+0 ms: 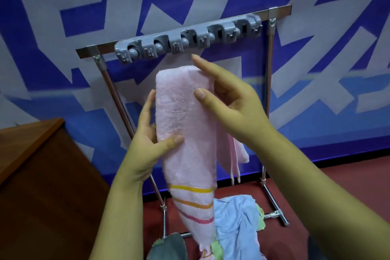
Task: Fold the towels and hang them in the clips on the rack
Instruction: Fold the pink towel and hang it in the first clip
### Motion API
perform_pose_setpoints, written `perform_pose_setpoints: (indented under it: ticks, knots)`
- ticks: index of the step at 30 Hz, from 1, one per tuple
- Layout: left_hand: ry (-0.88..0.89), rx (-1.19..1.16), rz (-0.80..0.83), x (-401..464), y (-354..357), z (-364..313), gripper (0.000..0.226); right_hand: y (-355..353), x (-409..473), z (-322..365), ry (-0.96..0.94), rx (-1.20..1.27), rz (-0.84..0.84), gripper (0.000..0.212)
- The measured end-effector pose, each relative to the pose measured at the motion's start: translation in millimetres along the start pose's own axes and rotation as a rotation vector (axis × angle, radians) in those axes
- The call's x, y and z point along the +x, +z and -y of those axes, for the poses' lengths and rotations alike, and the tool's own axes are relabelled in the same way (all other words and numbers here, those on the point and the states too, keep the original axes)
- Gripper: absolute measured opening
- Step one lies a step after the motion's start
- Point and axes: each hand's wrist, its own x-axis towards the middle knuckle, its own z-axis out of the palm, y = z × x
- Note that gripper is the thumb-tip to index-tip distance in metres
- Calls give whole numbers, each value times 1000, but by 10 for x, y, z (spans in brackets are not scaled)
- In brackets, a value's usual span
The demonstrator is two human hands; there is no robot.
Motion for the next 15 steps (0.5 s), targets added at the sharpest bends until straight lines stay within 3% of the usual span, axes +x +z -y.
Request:
perform_pose_setpoints:
  ticks: [4,7,9,12,15]
  knots:
    - [-18,-172,61,129,-37,-124,96,6,-5,10,-11,40,52,50]
    - [-50,-327,-55,265,58,-271,73,-29,-24,19,-23,-7,105,51]
    - [-50,-323,-126,350,158,-359,52,-74,-39,5,-35,-57,120,51]
    - [4,-292,-112,416,299,-444,38,-170,-85,-38,-16,-50,124,52]
    - [63,-263,-51,407,367,-498,46,-262,-151,-75,70,132,91,56]
